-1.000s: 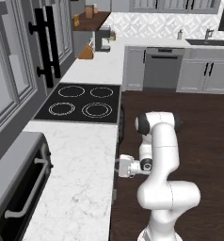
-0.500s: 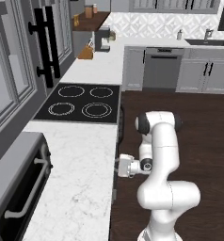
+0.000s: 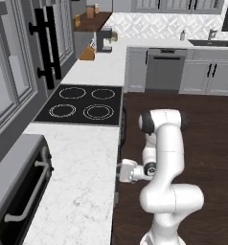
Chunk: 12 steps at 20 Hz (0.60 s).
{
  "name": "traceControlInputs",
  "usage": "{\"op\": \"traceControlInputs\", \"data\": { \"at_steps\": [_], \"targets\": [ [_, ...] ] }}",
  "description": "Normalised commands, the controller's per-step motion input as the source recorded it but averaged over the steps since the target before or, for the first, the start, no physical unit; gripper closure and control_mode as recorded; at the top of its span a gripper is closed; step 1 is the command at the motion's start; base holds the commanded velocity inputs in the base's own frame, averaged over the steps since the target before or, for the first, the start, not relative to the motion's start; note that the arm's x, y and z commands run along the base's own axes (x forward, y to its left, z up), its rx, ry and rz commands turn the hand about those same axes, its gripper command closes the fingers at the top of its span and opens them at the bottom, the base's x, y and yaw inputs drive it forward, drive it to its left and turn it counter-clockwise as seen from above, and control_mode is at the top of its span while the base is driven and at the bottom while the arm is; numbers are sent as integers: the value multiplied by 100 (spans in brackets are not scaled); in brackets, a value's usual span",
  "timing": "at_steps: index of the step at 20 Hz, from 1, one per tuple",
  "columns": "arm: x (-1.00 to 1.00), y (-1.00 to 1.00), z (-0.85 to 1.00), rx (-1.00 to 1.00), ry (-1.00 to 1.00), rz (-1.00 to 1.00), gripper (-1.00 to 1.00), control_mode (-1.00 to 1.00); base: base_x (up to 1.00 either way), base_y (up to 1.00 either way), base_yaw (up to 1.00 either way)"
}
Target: Take a straw from the drawer in front and place it inside the glass cup on the dining counter.
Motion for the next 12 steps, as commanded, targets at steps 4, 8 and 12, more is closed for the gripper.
{"op": "traceControlInputs", "data": {
  "at_steps": [4, 8, 12],
  "targets": [
    [3, 26, 11, 0, 0, -1, -100, -100, 0, 0, 0],
    [38, 29, 2, 0, 0, -3, 100, -100, 0, 0, 0],
    [42, 17, 0, 0, 0, -3, 100, -100, 0, 0, 0]
  ]
}}
